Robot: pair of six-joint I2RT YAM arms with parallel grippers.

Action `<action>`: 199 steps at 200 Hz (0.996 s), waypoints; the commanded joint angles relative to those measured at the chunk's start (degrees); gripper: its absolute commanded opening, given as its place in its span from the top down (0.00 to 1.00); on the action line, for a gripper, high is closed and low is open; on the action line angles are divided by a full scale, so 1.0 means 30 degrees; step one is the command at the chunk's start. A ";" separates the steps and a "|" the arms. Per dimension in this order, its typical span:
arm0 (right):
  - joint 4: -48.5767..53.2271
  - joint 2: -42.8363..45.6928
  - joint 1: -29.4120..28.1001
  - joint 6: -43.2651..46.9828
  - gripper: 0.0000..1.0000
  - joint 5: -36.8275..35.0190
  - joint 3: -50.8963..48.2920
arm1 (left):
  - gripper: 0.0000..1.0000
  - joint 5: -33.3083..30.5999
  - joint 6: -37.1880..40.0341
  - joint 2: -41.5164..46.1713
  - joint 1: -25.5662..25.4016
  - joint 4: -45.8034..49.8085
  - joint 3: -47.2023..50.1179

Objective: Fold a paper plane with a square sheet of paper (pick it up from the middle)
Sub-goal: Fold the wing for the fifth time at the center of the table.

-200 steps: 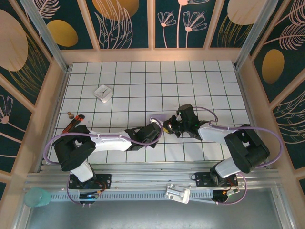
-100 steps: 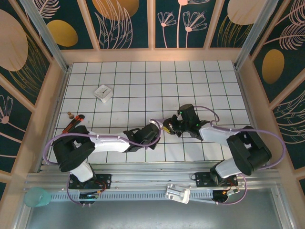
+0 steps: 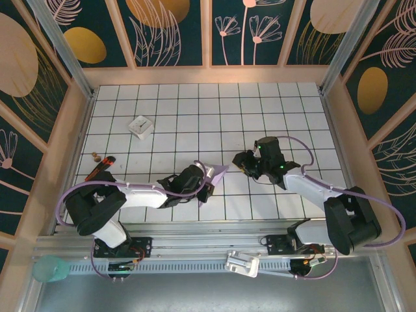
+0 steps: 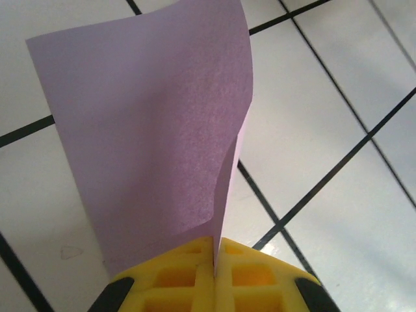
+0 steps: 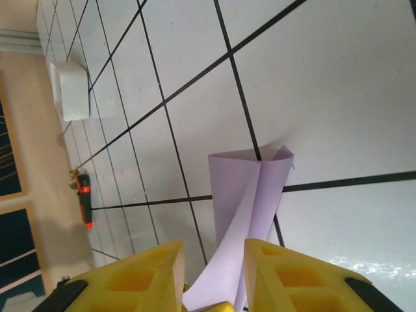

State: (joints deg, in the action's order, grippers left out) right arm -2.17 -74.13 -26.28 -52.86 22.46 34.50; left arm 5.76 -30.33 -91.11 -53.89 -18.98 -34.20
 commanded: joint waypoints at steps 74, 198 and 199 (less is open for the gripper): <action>0.1310 -0.0131 0.0157 0.5803 0.70 0.0073 0.1142 | 1.00 0.4991 -0.4471 -0.1214 0.1143 -0.5573 0.1031; 0.1205 -0.0134 0.0202 0.6488 0.71 0.0021 -0.0221 | 1.00 0.7029 -0.5713 -0.4049 0.1408 -0.6918 0.0601; 0.1214 -0.0134 0.0190 0.6488 0.71 0.0018 -0.0221 | 1.00 0.7022 -0.5741 -0.4081 0.1424 -0.6931 0.0609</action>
State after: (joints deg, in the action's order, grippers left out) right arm 0.84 -74.30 -26.11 -34.81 22.52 34.81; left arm 24.51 -45.80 -101.86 -50.24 -36.73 -32.14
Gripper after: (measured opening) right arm 0.296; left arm 0.061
